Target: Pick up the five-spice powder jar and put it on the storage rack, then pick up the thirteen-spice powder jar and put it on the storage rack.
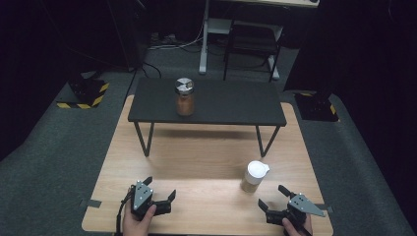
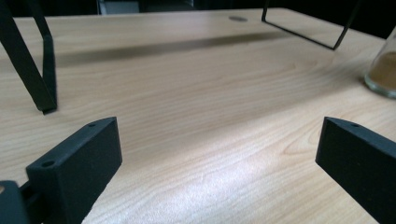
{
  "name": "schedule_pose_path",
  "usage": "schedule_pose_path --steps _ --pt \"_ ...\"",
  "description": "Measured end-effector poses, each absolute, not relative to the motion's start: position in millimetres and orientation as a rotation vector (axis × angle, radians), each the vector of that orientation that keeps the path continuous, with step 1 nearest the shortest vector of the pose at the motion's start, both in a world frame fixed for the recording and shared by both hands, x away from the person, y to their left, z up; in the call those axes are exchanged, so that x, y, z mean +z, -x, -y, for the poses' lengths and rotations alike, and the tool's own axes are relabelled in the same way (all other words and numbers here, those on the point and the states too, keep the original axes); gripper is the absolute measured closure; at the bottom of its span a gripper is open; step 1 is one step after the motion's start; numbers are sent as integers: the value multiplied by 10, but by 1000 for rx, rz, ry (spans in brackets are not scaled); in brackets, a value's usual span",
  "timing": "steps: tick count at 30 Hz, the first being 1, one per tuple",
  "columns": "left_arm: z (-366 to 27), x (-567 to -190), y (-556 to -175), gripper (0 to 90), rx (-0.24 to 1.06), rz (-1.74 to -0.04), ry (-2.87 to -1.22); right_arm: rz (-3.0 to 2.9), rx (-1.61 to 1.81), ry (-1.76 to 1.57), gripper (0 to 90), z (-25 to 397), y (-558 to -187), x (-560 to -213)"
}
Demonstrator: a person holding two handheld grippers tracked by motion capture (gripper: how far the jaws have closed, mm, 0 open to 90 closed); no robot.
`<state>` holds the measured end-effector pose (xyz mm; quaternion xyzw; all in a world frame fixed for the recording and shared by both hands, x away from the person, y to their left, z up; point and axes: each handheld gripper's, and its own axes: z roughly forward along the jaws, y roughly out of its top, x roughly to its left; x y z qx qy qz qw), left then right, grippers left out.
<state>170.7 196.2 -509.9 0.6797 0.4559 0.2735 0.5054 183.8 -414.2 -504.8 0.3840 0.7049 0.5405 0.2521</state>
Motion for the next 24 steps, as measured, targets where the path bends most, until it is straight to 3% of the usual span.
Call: schedule_pose_path --steps 24 --pt "-2021 -5094 -1709 5 629 -1069 -1659 -1909 1452 -1065 3 4110 -1819 -5036"
